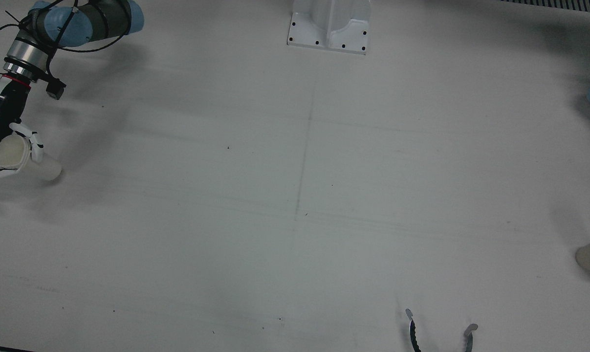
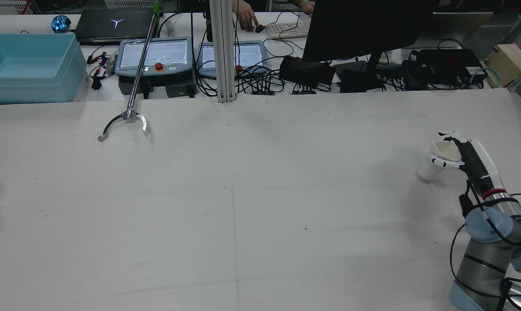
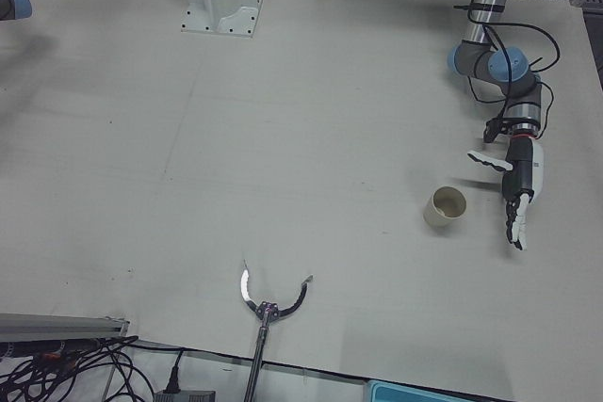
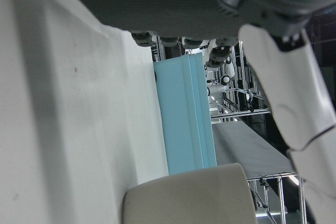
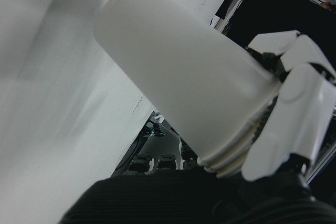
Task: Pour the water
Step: 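Open the right hand to release the white cup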
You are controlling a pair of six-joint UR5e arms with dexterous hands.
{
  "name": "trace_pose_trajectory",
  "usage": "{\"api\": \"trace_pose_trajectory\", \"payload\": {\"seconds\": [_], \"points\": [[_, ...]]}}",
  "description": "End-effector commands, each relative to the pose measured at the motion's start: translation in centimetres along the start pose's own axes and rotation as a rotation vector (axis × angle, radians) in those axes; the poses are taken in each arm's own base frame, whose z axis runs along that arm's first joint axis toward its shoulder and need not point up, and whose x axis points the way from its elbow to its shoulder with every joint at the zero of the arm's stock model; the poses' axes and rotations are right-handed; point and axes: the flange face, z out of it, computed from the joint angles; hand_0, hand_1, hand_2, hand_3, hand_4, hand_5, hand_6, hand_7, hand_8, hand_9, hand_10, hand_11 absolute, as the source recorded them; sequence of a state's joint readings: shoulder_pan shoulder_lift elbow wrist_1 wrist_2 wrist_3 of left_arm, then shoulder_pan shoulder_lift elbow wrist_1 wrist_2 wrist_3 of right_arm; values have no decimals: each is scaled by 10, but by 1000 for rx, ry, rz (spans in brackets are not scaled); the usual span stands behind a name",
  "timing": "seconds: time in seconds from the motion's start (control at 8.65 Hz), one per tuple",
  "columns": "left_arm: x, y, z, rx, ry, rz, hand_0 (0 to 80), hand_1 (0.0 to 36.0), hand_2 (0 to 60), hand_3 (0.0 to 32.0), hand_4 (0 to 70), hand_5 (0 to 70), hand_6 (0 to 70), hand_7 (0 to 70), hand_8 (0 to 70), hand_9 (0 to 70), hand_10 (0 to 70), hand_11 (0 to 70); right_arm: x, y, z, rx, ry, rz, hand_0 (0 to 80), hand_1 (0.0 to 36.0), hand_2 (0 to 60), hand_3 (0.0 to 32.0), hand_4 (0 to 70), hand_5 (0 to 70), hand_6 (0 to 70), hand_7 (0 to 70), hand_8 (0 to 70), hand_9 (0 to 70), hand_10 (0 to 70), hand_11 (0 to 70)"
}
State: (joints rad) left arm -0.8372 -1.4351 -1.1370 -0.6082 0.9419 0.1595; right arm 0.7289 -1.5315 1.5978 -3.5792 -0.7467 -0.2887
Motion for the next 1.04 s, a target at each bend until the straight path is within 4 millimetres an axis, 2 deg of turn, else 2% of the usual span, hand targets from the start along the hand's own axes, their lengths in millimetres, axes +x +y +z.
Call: {"api": "trace_pose_trajectory", "payload": {"seconds": [0.0,0.12,0.58,0.81,0.92], "points": [[-1,0,0,1,-1,1,500,75,0,0,165,0,0,12,0,0,12,33,2,-1,0,1,4,-4,497,196,268,0,247,657,105,188,14,45,21,45],[0,-1,0,3,-2,2,503,78,0,0,167,0,0,12,0,0,12,34,3,-2,0,2,4,-5,500,191,226,0,225,604,104,180,15,47,20,43],[0,-1,-1,5,-2,4,499,77,0,0,168,0,0,12,0,0,13,34,3,-3,0,4,5,-7,499,194,235,0,215,598,107,183,17,49,19,43],[2,-3,-4,7,-2,6,500,77,0,0,170,0,0,14,0,0,12,34,4,-1,0,1,7,-7,500,196,238,0,202,557,108,184,18,51,19,42],[3,-4,-6,7,-2,6,501,77,0,0,170,0,0,13,0,0,13,34,4,-1,0,0,8,-7,500,197,236,0,195,515,107,181,18,50,18,42]]}}
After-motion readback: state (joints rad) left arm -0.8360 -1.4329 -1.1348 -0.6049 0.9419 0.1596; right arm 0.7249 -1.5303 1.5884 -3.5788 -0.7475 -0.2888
